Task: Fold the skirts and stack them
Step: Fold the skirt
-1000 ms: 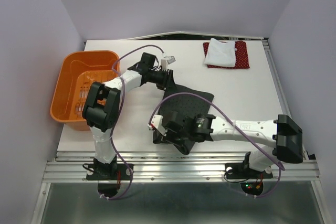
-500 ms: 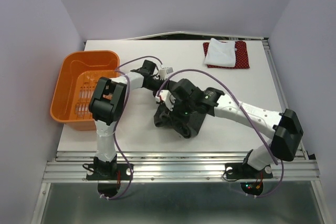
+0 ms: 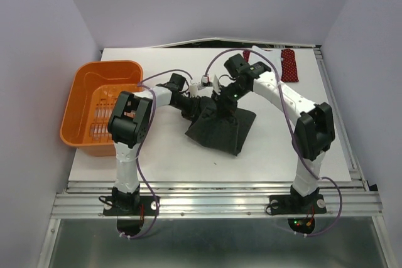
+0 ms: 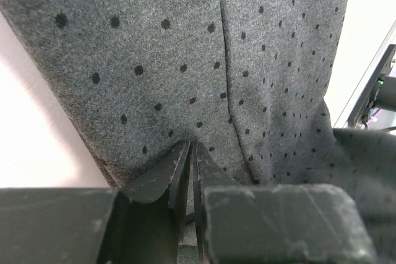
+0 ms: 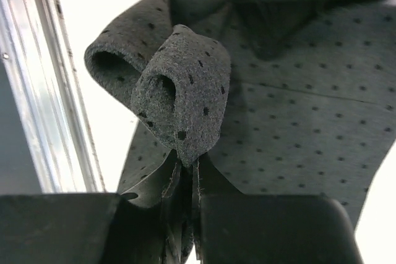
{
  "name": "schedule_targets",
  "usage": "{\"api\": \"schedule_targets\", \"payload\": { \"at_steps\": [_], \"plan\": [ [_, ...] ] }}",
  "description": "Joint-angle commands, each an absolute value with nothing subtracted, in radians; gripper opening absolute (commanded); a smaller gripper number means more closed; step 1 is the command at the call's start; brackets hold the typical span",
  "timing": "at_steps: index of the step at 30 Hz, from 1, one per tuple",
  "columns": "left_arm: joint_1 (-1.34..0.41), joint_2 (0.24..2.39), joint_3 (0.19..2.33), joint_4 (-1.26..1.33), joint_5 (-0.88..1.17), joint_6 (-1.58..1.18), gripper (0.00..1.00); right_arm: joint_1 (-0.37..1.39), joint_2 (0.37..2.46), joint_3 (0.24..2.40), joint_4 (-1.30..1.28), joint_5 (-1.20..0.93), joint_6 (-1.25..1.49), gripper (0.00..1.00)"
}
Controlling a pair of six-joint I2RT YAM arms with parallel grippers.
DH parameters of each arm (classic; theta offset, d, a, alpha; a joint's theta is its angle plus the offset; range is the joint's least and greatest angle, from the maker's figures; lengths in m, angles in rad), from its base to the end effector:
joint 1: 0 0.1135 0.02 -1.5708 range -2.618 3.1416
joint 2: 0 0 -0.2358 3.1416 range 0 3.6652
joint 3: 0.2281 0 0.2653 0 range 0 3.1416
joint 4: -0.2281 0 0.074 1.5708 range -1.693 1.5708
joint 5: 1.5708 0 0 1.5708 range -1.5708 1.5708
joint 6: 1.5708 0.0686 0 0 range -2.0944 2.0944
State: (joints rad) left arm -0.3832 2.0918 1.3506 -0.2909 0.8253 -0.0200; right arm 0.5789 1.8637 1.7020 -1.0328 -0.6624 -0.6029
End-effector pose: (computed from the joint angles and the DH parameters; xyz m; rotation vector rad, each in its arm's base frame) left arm 0.3803 -0.2077 0.0843 0.7549 2.4244 -1.2206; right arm 0.3116 0.2541 0.2377 -1.6045 2.0834 0.8962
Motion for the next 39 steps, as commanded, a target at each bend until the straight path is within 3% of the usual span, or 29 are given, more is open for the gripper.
{"api": "schedule_targets", "payload": {
  "at_steps": [1,6,15,25,39],
  "plan": [
    [-0.377,2.115,1.348,-0.356,0.765,0.028,0.19,0.493,1.954,1.795,-1.175,-0.773,-0.791,0.01],
    [-0.377,2.071,1.364,-0.339,0.768,0.032,0.20,0.480,2.060,1.775,-1.226,-0.799,-0.916,0.01],
    [-0.374,1.979,1.454,-0.324,0.747,0.021,0.24,0.480,2.030,1.693,-1.187,-0.847,-0.936,0.01],
    [-0.368,2.107,1.588,-0.264,0.755,-0.086,0.25,0.480,2.025,1.713,-1.233,-0.874,-0.946,0.01],
    [-0.353,2.250,1.583,-0.342,0.617,-0.054,0.14,0.470,2.127,1.988,-1.384,-0.819,-1.020,0.01]
  ]
}}
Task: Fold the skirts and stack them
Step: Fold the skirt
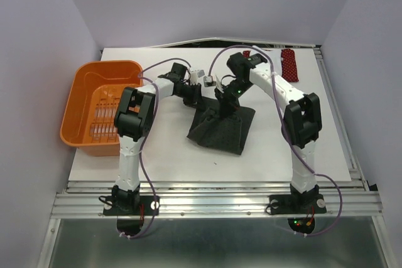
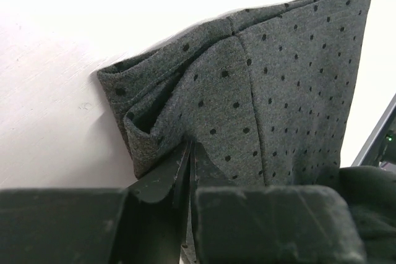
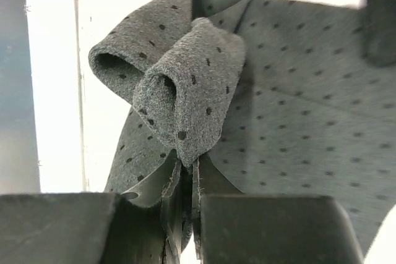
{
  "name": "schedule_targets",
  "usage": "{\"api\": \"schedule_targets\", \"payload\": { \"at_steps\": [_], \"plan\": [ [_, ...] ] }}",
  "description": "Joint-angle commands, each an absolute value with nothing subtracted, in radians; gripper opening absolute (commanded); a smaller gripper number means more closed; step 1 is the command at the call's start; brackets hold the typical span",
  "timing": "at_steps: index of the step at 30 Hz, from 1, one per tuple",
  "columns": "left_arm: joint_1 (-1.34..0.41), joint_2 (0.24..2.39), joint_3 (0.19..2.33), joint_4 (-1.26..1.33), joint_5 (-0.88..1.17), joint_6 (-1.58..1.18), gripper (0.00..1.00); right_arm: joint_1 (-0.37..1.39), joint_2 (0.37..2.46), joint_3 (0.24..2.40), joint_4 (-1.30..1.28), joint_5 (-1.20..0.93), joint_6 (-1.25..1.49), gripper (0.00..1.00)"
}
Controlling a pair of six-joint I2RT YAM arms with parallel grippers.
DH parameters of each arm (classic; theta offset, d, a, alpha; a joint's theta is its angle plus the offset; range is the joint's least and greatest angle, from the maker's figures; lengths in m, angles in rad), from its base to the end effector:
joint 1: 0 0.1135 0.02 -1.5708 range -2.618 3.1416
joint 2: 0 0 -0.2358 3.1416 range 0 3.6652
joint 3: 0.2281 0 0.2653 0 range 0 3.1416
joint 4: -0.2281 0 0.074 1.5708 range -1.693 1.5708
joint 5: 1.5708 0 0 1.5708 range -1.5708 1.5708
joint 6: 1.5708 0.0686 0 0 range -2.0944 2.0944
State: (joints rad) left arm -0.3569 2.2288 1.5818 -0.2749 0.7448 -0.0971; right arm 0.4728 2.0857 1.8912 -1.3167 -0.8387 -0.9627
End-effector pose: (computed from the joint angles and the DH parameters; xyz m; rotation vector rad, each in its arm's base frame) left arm 0.4352 -0.2119 0.0930 0.6372 2.3901 -1.1191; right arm 0.3404 0.2314 0.2080 -1.7761 1.9805 1.1312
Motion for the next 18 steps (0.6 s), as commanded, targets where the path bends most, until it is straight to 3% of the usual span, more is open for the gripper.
{"api": "schedule_targets", "payload": {
  "at_steps": [1,18],
  "plan": [
    [-0.353,2.250,1.586,-0.347,0.617,-0.049,0.14,0.469,2.128,2.002,-1.387,-0.812,-1.028,0.01],
    [-0.351,2.233,1.554,-0.348,0.618,-0.021,0.13,0.373,2.319,2.167,-1.387,-0.716,-1.155,0.01]
  ]
}}
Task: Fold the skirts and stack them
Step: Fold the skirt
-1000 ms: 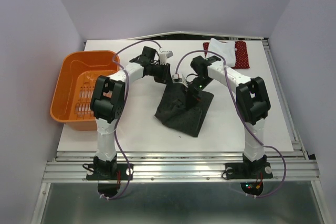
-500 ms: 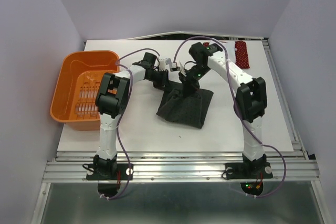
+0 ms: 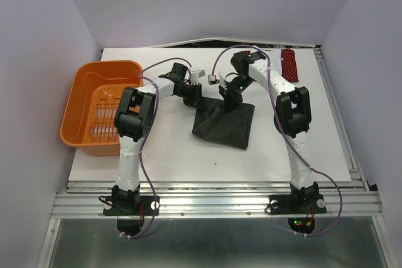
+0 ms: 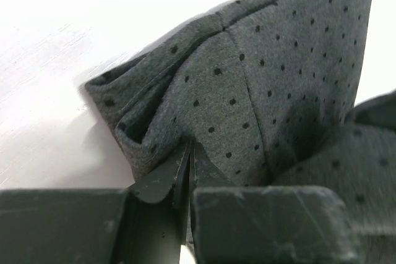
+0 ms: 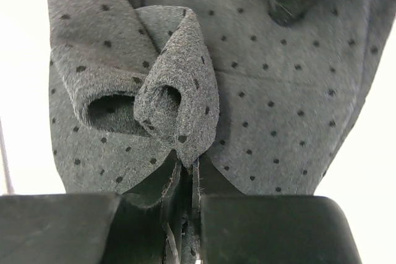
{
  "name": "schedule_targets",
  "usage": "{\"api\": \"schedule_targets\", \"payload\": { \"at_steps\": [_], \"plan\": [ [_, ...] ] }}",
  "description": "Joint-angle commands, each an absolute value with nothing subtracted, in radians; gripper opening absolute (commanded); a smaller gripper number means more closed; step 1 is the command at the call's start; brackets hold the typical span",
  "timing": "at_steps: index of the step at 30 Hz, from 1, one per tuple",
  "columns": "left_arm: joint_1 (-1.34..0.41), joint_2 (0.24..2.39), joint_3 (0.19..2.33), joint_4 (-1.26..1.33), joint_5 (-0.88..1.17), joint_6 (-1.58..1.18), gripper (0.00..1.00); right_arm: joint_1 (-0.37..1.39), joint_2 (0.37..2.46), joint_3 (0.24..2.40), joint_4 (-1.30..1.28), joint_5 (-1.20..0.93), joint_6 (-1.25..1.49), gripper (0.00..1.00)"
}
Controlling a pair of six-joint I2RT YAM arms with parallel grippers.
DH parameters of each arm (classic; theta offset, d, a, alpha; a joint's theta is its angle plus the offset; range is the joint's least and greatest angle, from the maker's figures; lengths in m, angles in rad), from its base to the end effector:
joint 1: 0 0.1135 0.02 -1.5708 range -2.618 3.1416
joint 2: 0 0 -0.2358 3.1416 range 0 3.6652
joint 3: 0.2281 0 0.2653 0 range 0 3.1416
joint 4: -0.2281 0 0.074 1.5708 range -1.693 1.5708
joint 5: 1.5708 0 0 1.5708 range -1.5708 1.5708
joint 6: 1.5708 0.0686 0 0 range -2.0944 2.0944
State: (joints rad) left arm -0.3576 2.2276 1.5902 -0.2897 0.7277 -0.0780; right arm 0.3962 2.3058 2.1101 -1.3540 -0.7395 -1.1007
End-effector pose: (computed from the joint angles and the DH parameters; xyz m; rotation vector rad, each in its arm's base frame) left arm 0.4360 -0.2116 0.0945 0.6515 2.3901 -1.0908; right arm 0.3935 0.2147 0.1724 -1.8475 1.9731 0.9734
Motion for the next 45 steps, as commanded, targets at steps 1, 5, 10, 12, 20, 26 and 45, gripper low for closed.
{"api": "schedule_targets", "payload": {
  "at_steps": [1,5,10,12,20,26,45],
  "plan": [
    [-0.353,2.235,1.560,-0.354,0.620,-0.017,0.13,0.373,2.332,2.174,-1.387,-0.713,-1.164,0.01],
    [-0.351,2.235,1.568,-0.364,0.612,-0.009,0.13,0.351,2.379,2.216,-1.387,-0.701,-1.167,0.01],
    [-0.353,2.238,1.565,-0.367,0.606,-0.006,0.12,0.342,2.396,2.267,-1.387,-0.699,-1.187,0.01],
    [-0.353,2.244,1.571,-0.374,0.600,-0.006,0.11,0.342,2.408,2.289,-1.387,-0.695,-1.193,0.01],
    [-0.353,2.260,1.577,-0.394,0.589,0.023,0.09,0.342,2.433,2.391,-1.384,-0.695,-1.195,0.01],
    [-0.354,2.267,1.586,-0.400,0.584,0.032,0.08,0.342,2.416,2.399,-1.316,-0.669,-1.169,0.01],
    [-0.354,2.276,1.583,-0.399,0.584,0.037,0.08,0.370,2.441,2.218,-0.890,-0.540,-1.011,0.23]
  ]
}}
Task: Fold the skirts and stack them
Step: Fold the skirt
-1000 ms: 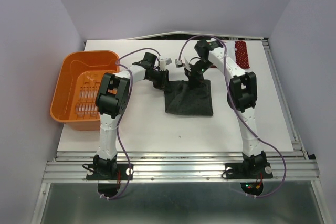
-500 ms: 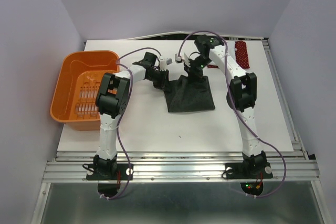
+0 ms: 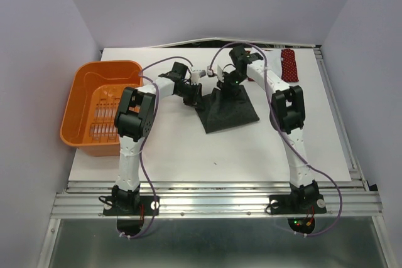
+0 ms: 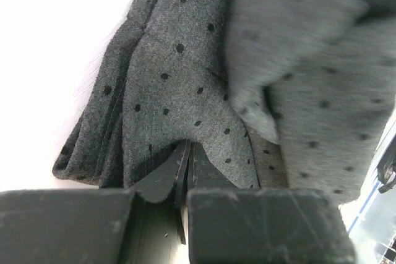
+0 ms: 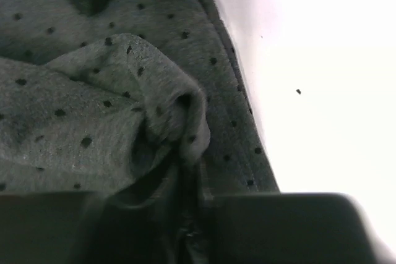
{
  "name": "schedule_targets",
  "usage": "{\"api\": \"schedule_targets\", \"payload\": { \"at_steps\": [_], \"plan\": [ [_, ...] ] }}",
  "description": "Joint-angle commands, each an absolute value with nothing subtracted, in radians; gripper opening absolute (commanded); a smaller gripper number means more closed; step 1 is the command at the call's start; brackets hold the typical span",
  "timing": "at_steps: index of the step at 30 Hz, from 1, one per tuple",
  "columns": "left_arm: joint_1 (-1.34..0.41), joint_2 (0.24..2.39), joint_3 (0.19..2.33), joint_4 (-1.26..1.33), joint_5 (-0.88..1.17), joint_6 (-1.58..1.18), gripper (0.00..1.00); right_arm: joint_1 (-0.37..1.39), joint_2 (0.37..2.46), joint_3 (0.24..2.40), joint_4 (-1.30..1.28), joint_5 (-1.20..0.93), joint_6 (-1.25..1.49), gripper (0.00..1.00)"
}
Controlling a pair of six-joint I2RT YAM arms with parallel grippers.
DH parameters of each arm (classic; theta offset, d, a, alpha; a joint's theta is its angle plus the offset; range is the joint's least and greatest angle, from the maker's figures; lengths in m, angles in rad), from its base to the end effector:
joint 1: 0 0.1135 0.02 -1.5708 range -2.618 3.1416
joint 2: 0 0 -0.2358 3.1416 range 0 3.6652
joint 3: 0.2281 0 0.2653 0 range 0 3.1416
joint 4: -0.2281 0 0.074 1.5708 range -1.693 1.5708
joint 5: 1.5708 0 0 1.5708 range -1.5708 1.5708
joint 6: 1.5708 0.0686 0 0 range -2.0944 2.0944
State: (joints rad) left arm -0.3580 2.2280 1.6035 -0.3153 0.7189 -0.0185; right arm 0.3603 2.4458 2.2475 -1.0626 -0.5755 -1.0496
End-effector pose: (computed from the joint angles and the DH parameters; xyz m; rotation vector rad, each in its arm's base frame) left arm 0.4364 -0.2115 0.0963 0.7123 2.3714 -1.0573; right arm 0.4606 0.2134 0.1473 -1.7770 1.9031 0.5872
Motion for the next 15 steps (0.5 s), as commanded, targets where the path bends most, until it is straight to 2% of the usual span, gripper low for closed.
{"api": "schedule_targets", "payload": {
  "at_steps": [1,3,5,6,8,10,15],
  "plan": [
    [-0.354,2.276,1.582,-0.399,0.584,0.037,0.08,0.370,2.434,2.214,-0.879,-0.538,-1.002,0.30],
    [-0.353,2.263,1.582,-0.397,0.583,0.032,0.10,0.379,2.410,2.200,-0.862,-0.537,-0.985,0.45],
    [-0.350,2.240,1.582,-0.390,0.580,0.023,0.15,0.379,2.379,2.181,-0.830,-0.531,-0.924,0.69],
    [-0.345,2.227,1.578,-0.384,0.580,0.015,0.17,0.379,2.363,2.177,-0.798,-0.526,-0.898,0.75],
    [-0.334,2.189,1.580,-0.373,0.568,0.006,0.23,0.379,2.289,2.143,-0.715,-0.509,-0.829,0.83],
    [-0.319,2.140,1.574,-0.359,0.552,-0.043,0.28,0.379,2.200,2.116,-0.655,-0.500,-0.766,0.87],
    [-0.281,2.013,1.552,-0.321,0.512,-0.087,0.41,0.379,2.010,1.994,-0.505,-0.488,-0.693,0.91]
  ]
}}
